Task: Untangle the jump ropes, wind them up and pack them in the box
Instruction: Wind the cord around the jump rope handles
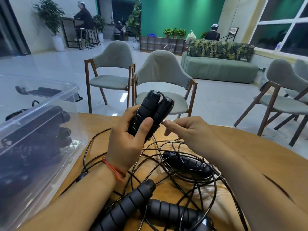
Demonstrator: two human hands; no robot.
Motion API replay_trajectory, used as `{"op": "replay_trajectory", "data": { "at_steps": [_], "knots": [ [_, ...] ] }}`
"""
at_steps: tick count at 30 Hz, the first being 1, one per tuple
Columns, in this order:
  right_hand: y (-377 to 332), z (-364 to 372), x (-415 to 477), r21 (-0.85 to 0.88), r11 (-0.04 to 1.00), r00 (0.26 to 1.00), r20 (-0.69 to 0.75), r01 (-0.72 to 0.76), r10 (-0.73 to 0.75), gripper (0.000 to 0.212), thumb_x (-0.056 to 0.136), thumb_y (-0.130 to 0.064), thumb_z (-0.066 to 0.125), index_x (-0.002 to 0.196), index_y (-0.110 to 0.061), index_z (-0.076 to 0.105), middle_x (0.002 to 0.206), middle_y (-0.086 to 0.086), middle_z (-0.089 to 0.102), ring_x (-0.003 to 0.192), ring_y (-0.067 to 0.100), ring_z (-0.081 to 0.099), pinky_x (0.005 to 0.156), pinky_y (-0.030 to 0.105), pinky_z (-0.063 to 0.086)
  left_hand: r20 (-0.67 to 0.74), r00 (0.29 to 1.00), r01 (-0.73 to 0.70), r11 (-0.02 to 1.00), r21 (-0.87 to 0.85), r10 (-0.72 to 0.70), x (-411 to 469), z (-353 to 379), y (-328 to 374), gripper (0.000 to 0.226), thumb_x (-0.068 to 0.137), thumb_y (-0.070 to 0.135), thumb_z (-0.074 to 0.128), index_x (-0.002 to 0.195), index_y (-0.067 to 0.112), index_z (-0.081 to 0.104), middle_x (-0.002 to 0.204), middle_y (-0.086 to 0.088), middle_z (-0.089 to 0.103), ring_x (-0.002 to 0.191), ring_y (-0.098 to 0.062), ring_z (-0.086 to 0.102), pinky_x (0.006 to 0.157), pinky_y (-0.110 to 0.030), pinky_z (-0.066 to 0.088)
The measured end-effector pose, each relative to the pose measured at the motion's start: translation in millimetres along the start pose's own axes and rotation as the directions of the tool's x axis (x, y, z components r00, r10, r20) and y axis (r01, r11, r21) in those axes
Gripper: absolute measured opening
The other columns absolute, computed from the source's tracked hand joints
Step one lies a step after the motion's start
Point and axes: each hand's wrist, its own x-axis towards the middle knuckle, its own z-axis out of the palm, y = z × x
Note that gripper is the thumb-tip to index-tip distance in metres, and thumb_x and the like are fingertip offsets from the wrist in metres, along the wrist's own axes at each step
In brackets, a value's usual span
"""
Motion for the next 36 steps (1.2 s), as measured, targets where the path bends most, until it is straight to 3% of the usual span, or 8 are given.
{"op": "replay_trajectory", "data": {
  "at_steps": [5, 8, 12, 16, 19, 25, 30, 36],
  "knots": [
    [-5.3, 3.9, -2.8, -0.037, 0.999, 0.998, 0.054, 0.033, -0.031, 0.019, 0.104, -0.045, 0.064, 0.103, -0.037, 0.081, 0.096, -0.022, 0.076, 0.098, -0.006, 0.066, 0.079, 0.022, 0.048, -0.049, 0.980, 0.188, 0.979, -0.079, -0.193, 5.5, -1.2, 0.6, 0.022, 0.107, 0.039, 0.056, 0.115, 0.020, 0.064, 0.089, -0.008, 0.072, 0.070, -0.028, 0.074, 0.049, -0.046, 0.058],
    [-10.7, 3.2, -4.4, -0.100, 0.993, 0.996, 0.064, 0.061, -0.055, 0.021, 0.105, -0.045, 0.061, 0.110, -0.037, 0.080, 0.101, -0.013, 0.076, 0.101, 0.002, 0.066, 0.086, 0.028, 0.055, -0.077, 0.967, 0.239, 0.969, -0.054, -0.243, 8.5, -2.4, -4.6, 0.024, 0.106, 0.042, 0.056, 0.116, 0.020, 0.063, 0.089, -0.009, 0.072, 0.071, -0.028, 0.074, 0.050, -0.045, 0.059],
    [-19.1, 0.6, -8.9, -0.136, 0.987, 0.995, 0.052, 0.089, -0.082, 0.026, 0.107, -0.046, 0.056, 0.101, -0.038, 0.080, 0.097, -0.020, 0.074, 0.101, -0.006, 0.062, 0.080, 0.020, 0.048, -0.120, 0.950, 0.301, 0.950, 0.088, -0.290, 12.1, -3.1, -17.2, 0.028, 0.103, 0.051, 0.060, 0.118, 0.027, 0.059, 0.091, -0.003, 0.071, 0.072, -0.020, 0.075, 0.053, -0.033, 0.057],
    [-22.0, 5.6, -11.4, -0.182, 0.969, 0.986, 0.060, 0.167, -0.158, 0.025, 0.107, -0.045, 0.057, 0.093, -0.038, 0.077, 0.085, -0.021, 0.070, 0.088, -0.001, 0.063, 0.067, 0.012, 0.043, -0.091, 0.972, 0.237, 0.913, 0.333, -0.219, 8.3, 1.8, -20.9, 0.030, 0.102, 0.053, 0.059, 0.126, 0.036, 0.054, 0.090, 0.008, 0.067, 0.078, -0.009, 0.069, 0.061, -0.027, 0.054],
    [-22.7, 3.1, -11.8, -0.187, 0.965, 0.983, 0.049, 0.183, -0.176, 0.026, 0.107, -0.044, 0.058, 0.090, -0.036, 0.076, 0.083, -0.022, 0.069, 0.087, -0.002, 0.063, 0.068, 0.009, 0.042, -0.063, 0.975, 0.221, 0.896, 0.385, -0.214, 7.4, 2.7, -16.9, 0.039, 0.102, 0.054, 0.057, 0.136, 0.037, 0.049, 0.095, 0.010, 0.063, 0.083, -0.004, 0.063, 0.062, -0.021, 0.046],
    [-24.1, 4.2, -12.5, -0.142, 0.960, 0.970, 0.026, 0.243, -0.242, 0.029, 0.107, -0.038, 0.061, 0.082, -0.031, 0.074, 0.070, -0.014, 0.064, 0.071, 0.005, 0.060, 0.060, 0.017, 0.040, 0.223, 0.972, -0.037, 0.897, 0.441, -0.069, 0.0, 6.3, -7.5, 0.060, 0.096, 0.051, 0.065, 0.148, 0.041, 0.038, 0.112, 0.005, 0.055, 0.093, -0.010, 0.060, 0.069, -0.027, 0.054],
    [-24.1, 15.7, -16.9, -0.208, 0.940, 0.962, 0.103, 0.269, -0.252, 0.030, 0.104, -0.046, 0.063, 0.080, -0.030, 0.069, 0.066, -0.006, 0.059, 0.061, 0.008, 0.054, 0.056, 0.020, 0.039, 0.157, 0.986, -0.058, 0.785, 0.617, -0.051, 1.7, 2.4, -9.4, 0.054, 0.091, 0.051, 0.057, 0.142, 0.038, 0.047, 0.104, 0.005, 0.053, 0.082, -0.018, 0.059, 0.055, -0.030, 0.049],
    [-31.0, -12.3, -18.9, -0.220, 0.914, 0.940, 0.094, 0.341, -0.328, 0.014, 0.099, -0.037, 0.075, 0.085, -0.034, 0.074, 0.065, -0.015, 0.062, 0.060, 0.008, 0.055, 0.055, 0.018, 0.039, 0.126, 0.991, -0.048, 0.778, 0.626, -0.041, 2.2, 2.3, -7.1, 0.049, 0.089, 0.073, 0.049, 0.120, 0.037, 0.059, 0.095, 0.011, 0.056, 0.081, -0.013, 0.056, 0.059, -0.031, 0.048]
  ]
}}
